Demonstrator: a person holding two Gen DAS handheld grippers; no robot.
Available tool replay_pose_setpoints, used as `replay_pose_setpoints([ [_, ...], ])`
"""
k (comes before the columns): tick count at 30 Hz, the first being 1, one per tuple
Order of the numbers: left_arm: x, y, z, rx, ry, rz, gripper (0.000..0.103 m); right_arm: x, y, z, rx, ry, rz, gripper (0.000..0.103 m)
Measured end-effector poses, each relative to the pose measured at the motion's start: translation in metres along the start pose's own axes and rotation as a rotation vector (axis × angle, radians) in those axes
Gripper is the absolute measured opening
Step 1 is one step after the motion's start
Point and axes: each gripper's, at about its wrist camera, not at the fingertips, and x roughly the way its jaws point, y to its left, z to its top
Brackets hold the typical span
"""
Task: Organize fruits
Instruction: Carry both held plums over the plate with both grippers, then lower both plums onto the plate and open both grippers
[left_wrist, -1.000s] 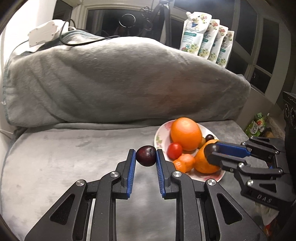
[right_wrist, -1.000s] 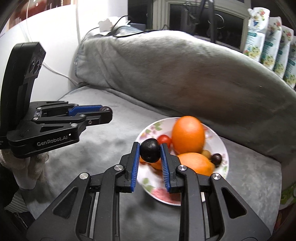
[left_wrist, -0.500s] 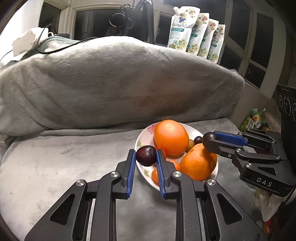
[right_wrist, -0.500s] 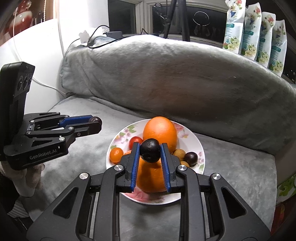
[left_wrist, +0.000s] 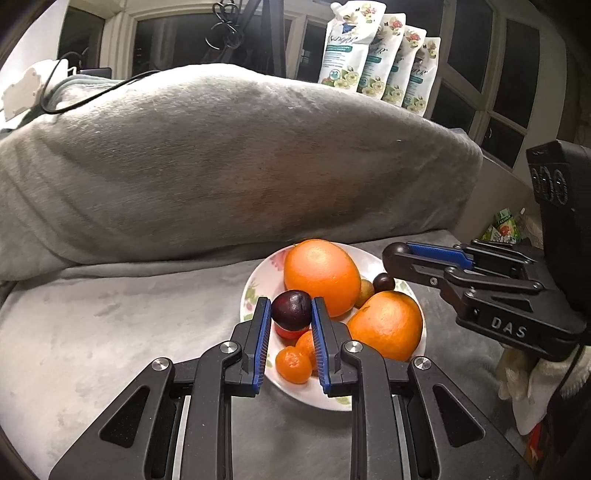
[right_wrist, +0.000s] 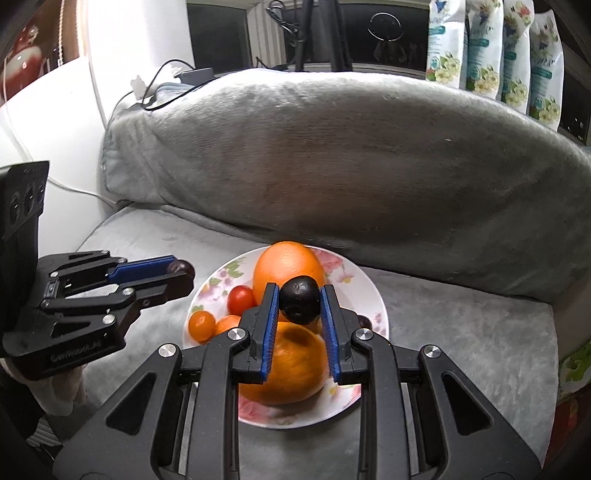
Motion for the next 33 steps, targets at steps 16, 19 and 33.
replay_pose_setpoints([
  [16, 0.008, -0.009, 0.002, 0.017, 0.015, -0.001, 0.020, 0.017, -0.018, 0.001, 0.042, 0.023, 0.011, 0.024],
  [19, 0.009, -0.010, 0.002, 0.020, 0.016, -0.002, 0.020, 0.017, -0.019, 0.000, 0.043, 0.023, 0.013, 0.024],
  [33, 0.005, -0.018, 0.004, 0.040, 0.006, -0.015, 0.021, 0.012, -0.019, -0.001, 0.047, 0.020, 0.010, 0.024],
])
